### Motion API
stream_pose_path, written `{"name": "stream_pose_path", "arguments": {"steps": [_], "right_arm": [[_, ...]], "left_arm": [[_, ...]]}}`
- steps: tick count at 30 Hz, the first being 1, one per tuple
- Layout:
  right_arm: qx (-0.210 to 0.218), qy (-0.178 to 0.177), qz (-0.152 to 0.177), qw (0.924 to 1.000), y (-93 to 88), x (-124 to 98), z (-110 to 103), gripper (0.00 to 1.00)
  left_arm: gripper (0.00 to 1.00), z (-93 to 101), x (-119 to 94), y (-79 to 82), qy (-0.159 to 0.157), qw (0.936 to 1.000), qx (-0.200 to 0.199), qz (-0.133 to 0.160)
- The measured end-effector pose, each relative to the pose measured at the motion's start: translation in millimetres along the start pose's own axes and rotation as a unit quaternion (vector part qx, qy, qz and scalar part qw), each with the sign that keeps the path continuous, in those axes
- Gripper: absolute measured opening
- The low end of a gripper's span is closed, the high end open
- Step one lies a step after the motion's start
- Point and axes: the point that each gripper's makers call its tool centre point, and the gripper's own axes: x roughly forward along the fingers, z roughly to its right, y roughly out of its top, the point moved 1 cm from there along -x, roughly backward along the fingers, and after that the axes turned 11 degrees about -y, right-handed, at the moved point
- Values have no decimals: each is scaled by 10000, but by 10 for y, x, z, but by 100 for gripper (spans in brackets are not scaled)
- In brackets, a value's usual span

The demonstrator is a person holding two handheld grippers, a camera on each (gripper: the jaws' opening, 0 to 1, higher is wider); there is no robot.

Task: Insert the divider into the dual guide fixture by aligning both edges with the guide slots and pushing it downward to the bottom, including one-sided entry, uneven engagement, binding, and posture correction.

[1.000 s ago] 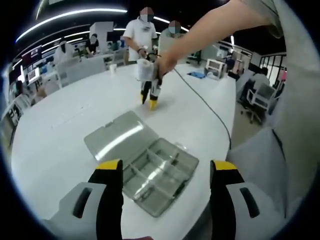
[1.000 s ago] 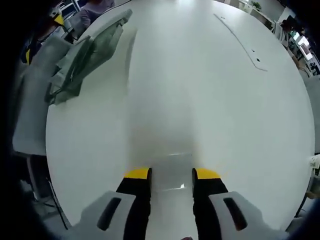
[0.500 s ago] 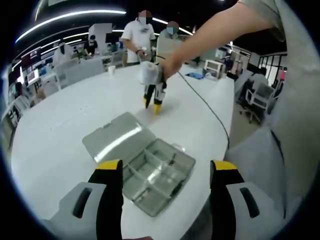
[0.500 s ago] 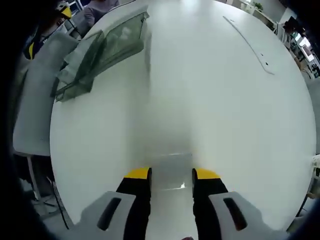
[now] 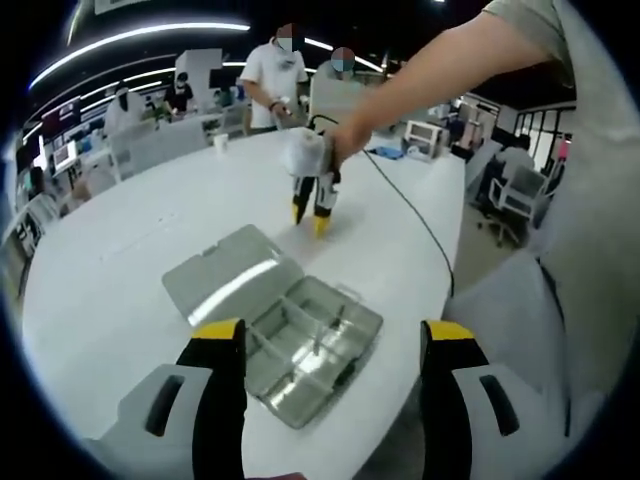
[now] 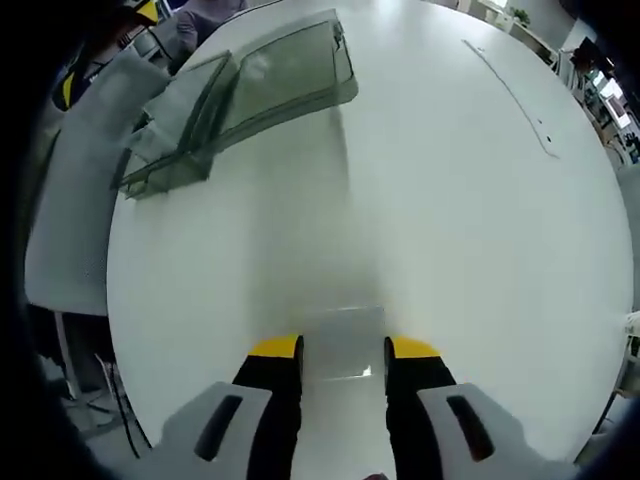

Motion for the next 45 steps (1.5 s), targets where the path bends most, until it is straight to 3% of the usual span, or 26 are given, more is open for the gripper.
{"name": "stream_pose_path", "arguments": {"steps": [10,30,45], "right_arm": [[-85,-23,11,10000,3,-19,-156,28],[-392,-15,72,9992,8,-33,-169,29],[-237,-34,180,9996,38,-54,-209,27]], "left_arm": [[70,58,-12,15,-11,10000,31,35],[70,87,-31,0,13,10000,8,61],[70,77,-35,7,27,10000,0,70]]}}
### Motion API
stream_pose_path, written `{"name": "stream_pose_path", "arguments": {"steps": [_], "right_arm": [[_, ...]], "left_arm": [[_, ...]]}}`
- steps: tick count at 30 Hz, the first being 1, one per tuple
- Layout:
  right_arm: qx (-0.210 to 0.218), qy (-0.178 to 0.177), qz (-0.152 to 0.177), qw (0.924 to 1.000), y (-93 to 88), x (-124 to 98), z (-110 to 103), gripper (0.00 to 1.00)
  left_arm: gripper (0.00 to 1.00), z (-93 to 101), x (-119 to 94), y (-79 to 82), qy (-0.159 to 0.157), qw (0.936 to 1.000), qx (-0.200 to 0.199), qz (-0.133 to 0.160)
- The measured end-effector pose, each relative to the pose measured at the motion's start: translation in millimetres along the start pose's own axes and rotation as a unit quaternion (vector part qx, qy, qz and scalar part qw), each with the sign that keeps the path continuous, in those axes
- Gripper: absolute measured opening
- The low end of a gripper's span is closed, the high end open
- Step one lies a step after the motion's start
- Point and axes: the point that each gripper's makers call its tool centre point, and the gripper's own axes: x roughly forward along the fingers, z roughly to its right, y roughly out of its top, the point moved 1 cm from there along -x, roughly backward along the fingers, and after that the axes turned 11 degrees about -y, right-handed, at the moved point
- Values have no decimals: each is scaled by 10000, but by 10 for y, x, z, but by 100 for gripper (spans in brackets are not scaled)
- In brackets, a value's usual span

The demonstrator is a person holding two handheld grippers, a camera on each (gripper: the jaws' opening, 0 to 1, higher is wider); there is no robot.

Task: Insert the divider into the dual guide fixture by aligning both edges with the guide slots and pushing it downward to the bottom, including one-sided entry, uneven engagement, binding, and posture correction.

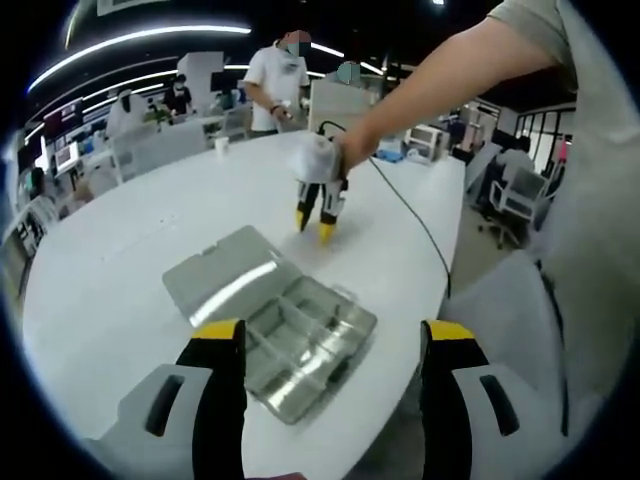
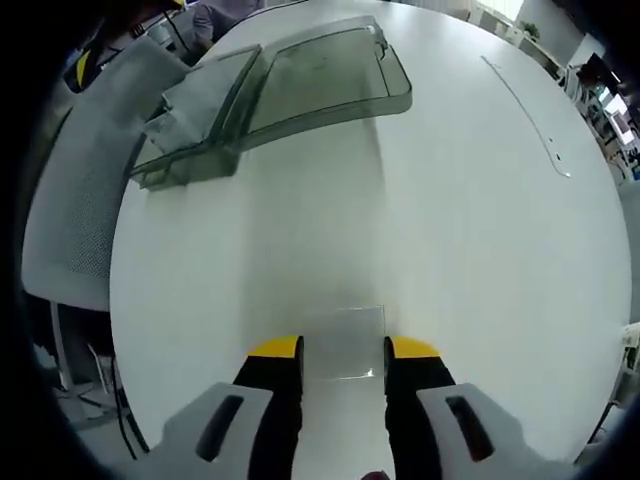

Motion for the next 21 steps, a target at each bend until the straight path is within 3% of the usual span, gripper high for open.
{"name": "stream_pose_path", "arguments": {"steps": [21], "right_arm": [[-226,-19,-11,9997,80,-120,-93,27]], "left_arm": [[70,-4,35,-18,-71,10000,1,41]]}}
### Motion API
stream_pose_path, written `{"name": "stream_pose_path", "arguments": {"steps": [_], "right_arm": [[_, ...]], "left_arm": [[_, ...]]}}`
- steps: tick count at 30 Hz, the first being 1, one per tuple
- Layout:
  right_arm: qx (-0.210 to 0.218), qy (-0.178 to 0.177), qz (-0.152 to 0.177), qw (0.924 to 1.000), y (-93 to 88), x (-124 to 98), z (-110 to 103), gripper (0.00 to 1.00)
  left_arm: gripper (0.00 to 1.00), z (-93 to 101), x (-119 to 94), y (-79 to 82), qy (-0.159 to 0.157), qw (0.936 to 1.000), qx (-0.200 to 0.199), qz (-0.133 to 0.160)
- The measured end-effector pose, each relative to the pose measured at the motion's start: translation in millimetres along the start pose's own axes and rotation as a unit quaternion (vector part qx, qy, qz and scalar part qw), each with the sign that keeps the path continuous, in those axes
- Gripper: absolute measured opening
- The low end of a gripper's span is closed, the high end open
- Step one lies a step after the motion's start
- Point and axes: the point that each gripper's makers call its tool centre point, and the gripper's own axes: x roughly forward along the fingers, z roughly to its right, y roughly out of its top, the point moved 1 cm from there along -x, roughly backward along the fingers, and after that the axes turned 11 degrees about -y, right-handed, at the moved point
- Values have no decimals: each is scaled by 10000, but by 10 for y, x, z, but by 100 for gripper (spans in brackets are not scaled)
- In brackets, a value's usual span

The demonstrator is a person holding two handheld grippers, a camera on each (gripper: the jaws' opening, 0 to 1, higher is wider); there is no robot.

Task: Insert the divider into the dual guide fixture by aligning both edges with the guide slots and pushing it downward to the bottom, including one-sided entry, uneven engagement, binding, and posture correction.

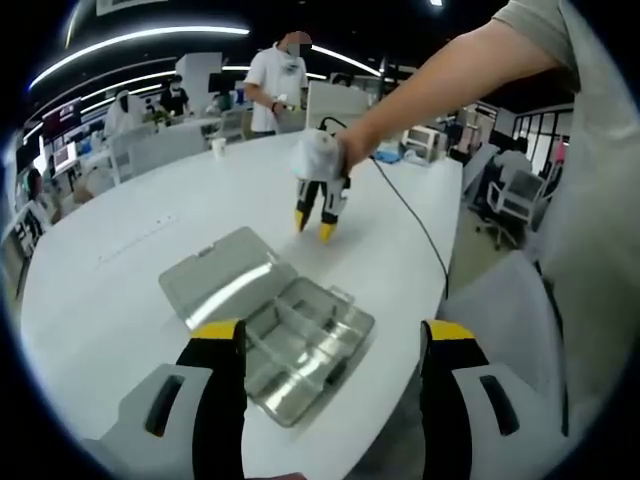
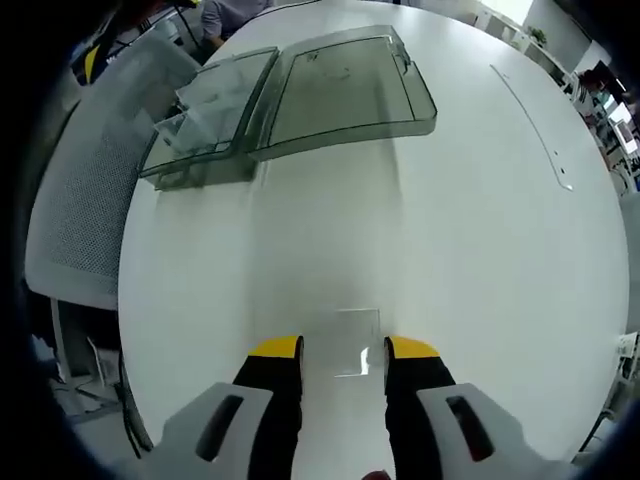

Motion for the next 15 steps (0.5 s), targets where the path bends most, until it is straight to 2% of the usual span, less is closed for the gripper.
{"name": "stream_pose_path", "arguments": {"steps": [8,15], "right_arm": [[-93,37,11,9999,61,-61,-78,27],[-271,72,65,9996,195,-138,-182,27]], "left_arm": [[70,5,4,-5,-25,10000,-4,42],[70,-4,21,-22,-46,10000,-10,69]]}}
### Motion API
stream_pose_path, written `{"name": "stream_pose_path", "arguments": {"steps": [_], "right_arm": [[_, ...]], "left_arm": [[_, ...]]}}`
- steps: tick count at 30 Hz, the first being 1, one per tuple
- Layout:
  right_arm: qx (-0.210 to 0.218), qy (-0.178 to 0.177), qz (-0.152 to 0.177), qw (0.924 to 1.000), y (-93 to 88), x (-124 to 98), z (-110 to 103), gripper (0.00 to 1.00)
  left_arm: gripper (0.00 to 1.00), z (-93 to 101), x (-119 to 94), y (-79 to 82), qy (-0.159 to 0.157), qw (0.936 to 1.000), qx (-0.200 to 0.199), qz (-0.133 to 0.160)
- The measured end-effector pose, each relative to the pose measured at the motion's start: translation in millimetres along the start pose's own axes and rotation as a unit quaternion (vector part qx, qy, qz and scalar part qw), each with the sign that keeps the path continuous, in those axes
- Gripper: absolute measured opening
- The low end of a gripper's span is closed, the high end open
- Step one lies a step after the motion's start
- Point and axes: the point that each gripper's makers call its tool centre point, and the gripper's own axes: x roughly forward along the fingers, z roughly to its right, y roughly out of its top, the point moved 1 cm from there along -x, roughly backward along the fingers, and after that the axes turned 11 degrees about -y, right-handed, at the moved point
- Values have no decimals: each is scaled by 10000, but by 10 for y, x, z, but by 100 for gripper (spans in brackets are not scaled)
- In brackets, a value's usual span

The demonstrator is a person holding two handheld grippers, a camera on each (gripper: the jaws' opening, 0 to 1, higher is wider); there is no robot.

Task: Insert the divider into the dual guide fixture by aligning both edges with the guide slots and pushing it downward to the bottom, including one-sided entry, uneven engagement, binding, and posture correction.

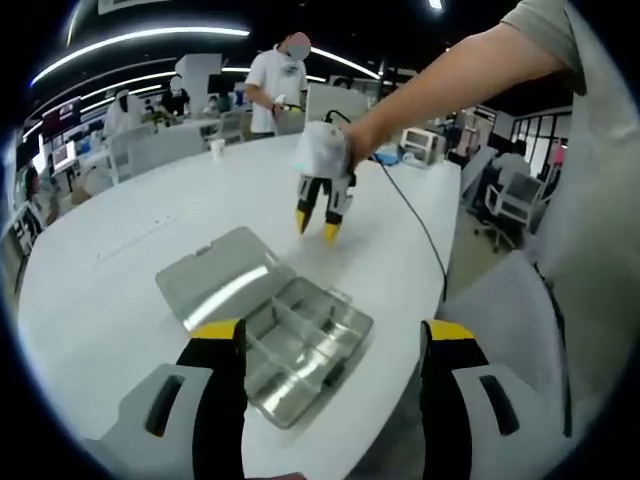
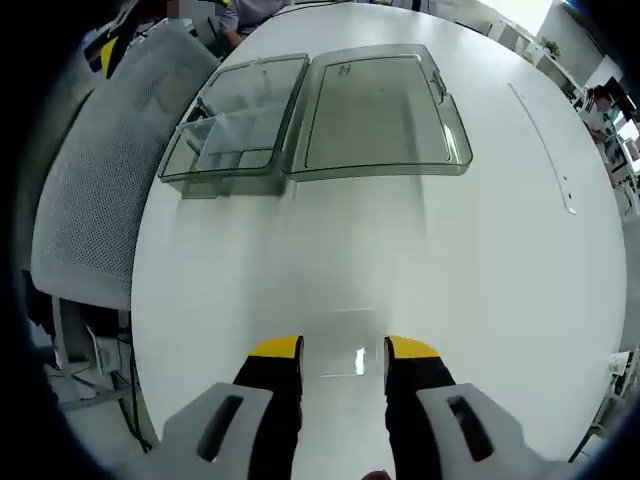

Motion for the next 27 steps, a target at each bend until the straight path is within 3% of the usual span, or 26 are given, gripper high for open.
{"name": "stream_pose_path", "arguments": {"steps": [9,27], "right_arm": [[-205,7,71,9998,167,-141,-160,27],[-776,55,367,9963,751,-468,-657,27]], "left_arm": [[69,-8,67,-23,-54,10000,-48,44],[68,21,194,-91,-186,9993,-286,146]]}}
